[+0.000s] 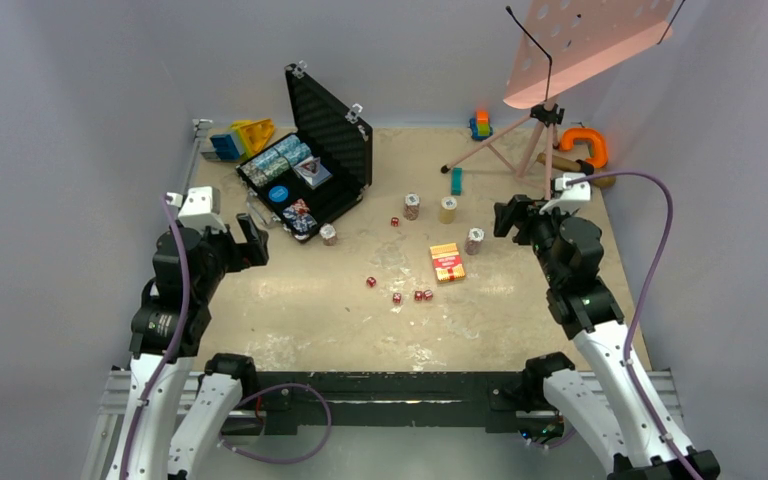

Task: Pack up texas hold em set

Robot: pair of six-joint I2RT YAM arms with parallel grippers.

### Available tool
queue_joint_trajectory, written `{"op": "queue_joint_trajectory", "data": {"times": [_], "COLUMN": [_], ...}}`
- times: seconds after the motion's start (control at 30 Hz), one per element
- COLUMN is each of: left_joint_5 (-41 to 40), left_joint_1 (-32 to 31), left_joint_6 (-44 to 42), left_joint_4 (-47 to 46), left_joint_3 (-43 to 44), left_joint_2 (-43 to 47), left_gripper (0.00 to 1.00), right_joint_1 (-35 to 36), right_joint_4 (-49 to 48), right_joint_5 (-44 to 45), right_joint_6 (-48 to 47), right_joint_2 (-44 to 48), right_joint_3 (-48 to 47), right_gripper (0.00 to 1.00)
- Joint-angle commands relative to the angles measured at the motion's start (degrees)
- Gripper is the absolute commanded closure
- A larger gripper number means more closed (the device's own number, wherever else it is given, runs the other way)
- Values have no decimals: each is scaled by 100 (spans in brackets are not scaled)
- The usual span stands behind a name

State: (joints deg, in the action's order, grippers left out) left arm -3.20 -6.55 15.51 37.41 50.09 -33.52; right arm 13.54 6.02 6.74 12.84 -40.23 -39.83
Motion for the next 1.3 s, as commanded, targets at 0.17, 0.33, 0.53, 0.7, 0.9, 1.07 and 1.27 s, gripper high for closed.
{"op": "queue_joint_trajectory", "data": {"times": [0.17, 0.33, 0.53, 0.7, 0.9, 1.07, 1.27], "left_joint_5": [507, 846, 981, 1119, 1144, 1190, 1239], "left_joint_1": [-362, -453, -453, -453, -453, -453, -453], "left_joint_6": [-136, -153, -206, -197, -189, -188, -180], "left_joint_4": [-242, -417, -465, -498, -498, -499, -509], "left_joint_3": [-71, -130, -148, -169, -181, -174, -170], "left_joint_2": [-266, -392, -351, -366, -349, -355, -366], "left_gripper": [8, 8, 8, 7, 7, 6, 6], "right_joint_1": [89, 624, 1303, 1594, 1729, 1897, 1955], "right_joint_4": [6, -18, 156, 227, 341, 505, 468], "right_joint_5": [-859, -705, -411, -431, -24, 387, 595], "right_joint_6": [181, 661, 983, 1176, 1357, 1487, 1481], "right_joint_2": [-797, -1340, -2207, -2779, -3236, -3600, -3930], "right_joint_3": [-4, 89, 74, 62, 72, 2, -77], "right_gripper": [21, 21, 21, 21, 20, 19, 18]}}
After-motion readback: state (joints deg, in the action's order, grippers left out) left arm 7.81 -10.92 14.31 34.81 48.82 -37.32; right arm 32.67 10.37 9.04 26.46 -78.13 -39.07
